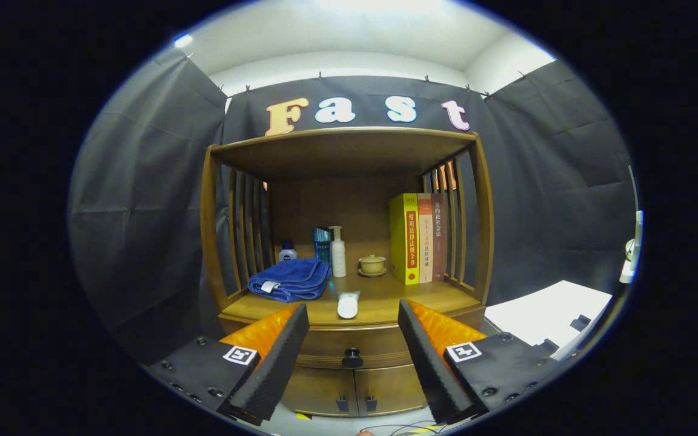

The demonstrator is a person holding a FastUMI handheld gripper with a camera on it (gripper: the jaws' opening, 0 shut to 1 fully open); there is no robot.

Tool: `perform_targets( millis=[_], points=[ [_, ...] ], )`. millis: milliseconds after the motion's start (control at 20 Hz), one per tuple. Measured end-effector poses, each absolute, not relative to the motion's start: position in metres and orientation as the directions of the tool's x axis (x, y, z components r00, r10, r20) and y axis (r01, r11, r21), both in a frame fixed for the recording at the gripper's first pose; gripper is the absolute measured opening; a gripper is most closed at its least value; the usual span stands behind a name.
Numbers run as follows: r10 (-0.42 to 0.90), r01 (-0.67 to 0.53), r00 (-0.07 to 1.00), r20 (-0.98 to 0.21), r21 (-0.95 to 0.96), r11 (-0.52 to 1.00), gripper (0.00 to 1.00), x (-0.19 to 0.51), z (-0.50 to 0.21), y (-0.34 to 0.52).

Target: Pull open the drawer, take out the items inside it, and place them on the countertop above the cabinet.

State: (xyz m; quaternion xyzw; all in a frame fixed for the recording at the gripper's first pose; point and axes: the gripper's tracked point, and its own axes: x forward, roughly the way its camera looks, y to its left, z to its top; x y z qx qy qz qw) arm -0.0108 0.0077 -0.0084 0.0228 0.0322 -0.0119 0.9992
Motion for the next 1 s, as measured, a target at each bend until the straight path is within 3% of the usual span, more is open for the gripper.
perform_targets(
  millis=[1000],
  points=[
    [0.015, -0.014, 0.998, -0.06, 0.019, 1.0, 0.98, -0.011, 0.009, 0.008]
  ],
)
